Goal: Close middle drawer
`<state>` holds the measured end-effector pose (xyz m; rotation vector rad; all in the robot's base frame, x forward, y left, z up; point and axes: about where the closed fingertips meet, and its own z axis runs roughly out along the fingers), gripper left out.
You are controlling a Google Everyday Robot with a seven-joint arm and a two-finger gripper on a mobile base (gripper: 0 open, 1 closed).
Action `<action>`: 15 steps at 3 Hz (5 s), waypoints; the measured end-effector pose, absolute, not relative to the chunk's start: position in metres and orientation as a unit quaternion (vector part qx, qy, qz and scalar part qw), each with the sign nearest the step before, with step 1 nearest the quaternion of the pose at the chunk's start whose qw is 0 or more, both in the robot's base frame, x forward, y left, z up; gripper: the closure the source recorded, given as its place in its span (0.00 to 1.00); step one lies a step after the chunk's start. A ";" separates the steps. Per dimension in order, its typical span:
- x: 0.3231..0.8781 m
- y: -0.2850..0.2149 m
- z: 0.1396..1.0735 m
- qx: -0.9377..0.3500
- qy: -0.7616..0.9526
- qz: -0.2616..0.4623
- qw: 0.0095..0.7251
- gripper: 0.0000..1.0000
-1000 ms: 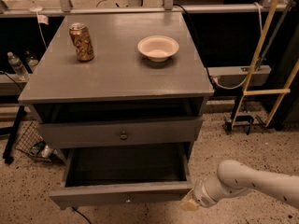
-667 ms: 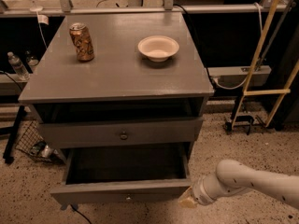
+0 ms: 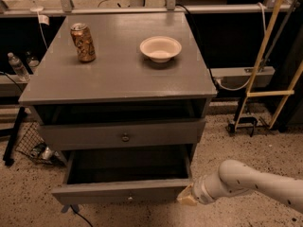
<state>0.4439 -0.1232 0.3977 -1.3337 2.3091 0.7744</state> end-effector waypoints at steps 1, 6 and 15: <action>0.473 -0.099 0.397 -0.491 0.790 0.293 0.221 1.00; 0.563 -0.095 0.384 -0.515 0.745 0.248 0.342 1.00; 0.531 -0.223 0.406 -0.449 0.812 0.232 0.290 1.00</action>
Offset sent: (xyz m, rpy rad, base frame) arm 0.0436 0.0317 -0.0013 0.1055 -0.0906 0.0570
